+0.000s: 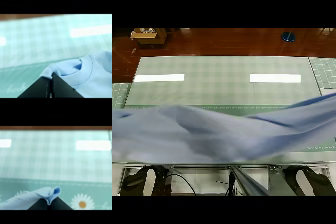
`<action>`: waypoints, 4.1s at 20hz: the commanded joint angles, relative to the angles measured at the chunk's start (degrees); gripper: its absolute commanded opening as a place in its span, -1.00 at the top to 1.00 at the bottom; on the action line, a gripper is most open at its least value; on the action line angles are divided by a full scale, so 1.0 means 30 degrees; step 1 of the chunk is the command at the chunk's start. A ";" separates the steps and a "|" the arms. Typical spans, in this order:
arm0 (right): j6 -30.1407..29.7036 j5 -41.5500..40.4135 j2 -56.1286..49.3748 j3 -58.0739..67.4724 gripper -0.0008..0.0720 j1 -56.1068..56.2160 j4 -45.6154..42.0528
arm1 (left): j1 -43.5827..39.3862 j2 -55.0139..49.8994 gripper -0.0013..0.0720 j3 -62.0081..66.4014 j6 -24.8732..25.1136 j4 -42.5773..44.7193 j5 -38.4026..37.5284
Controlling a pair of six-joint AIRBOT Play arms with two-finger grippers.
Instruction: Fold the shirts.
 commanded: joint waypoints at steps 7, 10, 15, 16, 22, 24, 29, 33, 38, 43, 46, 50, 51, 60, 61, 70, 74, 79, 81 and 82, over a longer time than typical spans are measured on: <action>-0.1472 -0.2222 -0.6127 -0.7919 0.91 0.2900 -0.2725 | -0.0539 0.0073 0.90 -1.2160 -0.0226 0.0007 0.0423; -0.1486 -0.6375 -0.9071 -0.7919 0.91 0.3424 -0.1800 | -0.0663 -0.0073 0.90 -1.5351 -0.0044 -0.0262 0.4590; -0.1406 -1.3959 -1.2422 -0.7919 0.91 0.3628 0.2492 | -0.0663 -0.2106 0.89 -1.6160 0.1953 -0.1260 1.0491; -0.1399 -1.5278 -1.2925 -0.7919 0.91 0.3628 0.3475 | -0.0663 -0.2718 0.89 -1.6160 0.1953 -0.1260 1.1220; -0.1399 -1.8272 -1.5773 -0.7919 0.91 0.3628 0.4597 | -0.0823 -0.7410 0.89 -1.6334 0.1953 -0.1392 1.1985; -0.1421 -1.7413 -1.6575 -0.7919 0.91 0.3694 0.4524 | -0.1384 -0.8830 0.90 -1.6429 0.1960 -0.1384 1.2021; -0.1836 -1.6750 -1.6473 -0.7475 0.56 0.3424 0.4583 | -0.2914 -0.9843 0.90 -1.6407 0.1945 -0.1428 1.5074; -0.2761 -1.3092 -1.4506 -0.5727 -0.04 0.1676 0.3381 | -0.3002 -0.9843 0.90 -1.6407 0.1953 -0.1523 1.4957; -0.1880 -0.7082 -1.2378 -0.6069 -0.03 -0.0787 -0.5136 | -0.3002 -0.9843 0.90 -1.6407 0.1953 -0.1515 1.4936; -0.2849 -0.7643 -1.0018 -1.4892 -0.03 -0.2433 0.1064 | -0.3002 -0.9843 0.90 -1.6407 0.2033 -0.1515 1.4928; -0.5472 -0.8619 -0.8954 -1.9999 -0.24 -0.2186 0.8582 | -0.3002 -0.9843 0.89 -1.6407 0.2375 -0.1515 1.4936; -0.5668 -1.1176 -0.8808 -2.2418 -0.25 0.0036 1.0207 | -0.3002 -0.9843 0.89 -1.6407 0.2375 -0.1523 1.4936; -0.5421 -1.2043 -0.8801 -2.2717 -0.25 0.1093 1.0222 | -0.3009 -0.9843 0.90 -1.6407 0.2375 -0.1523 1.4936; -0.3402 -1.6779 -0.9122 -2.2943 -0.25 0.8648 1.0324 | -0.3002 -0.9843 0.89 -1.6407 0.2382 -0.1515 1.4936; -0.3228 -1.6764 -0.9391 -2.2943 -0.25 0.8765 1.0324 | -0.3002 -0.9843 0.89 -1.6407 0.2382 -0.1515 1.4936; -0.2994 -1.6815 -1.1701 -2.2943 0.02 0.8772 1.1460 | -0.3002 -0.9843 0.90 -1.6407 0.2375 -0.1515 1.4943; -0.3920 -1.6881 -1.2641 -2.2943 0.38 0.8772 1.3063 | -0.3002 -0.9843 0.89 -1.6407 0.2375 -0.1515 1.4950; -0.4932 -1.6735 -1.2633 -2.2935 0.91 0.8750 1.3602 | -0.3002 -0.9843 0.89 -1.6407 0.2375 -0.1515 1.4943; -0.6863 -1.5161 -1.2276 -2.2666 0.91 0.8750 1.5351 | -0.3002 -0.9836 0.90 -1.6327 0.2368 -0.1552 1.4936; -0.7919 -1.3937 -1.1766 -2.2127 0.91 0.8743 1.6145 | -0.2994 -0.9770 0.90 -1.6116 0.2382 -0.1676 1.4928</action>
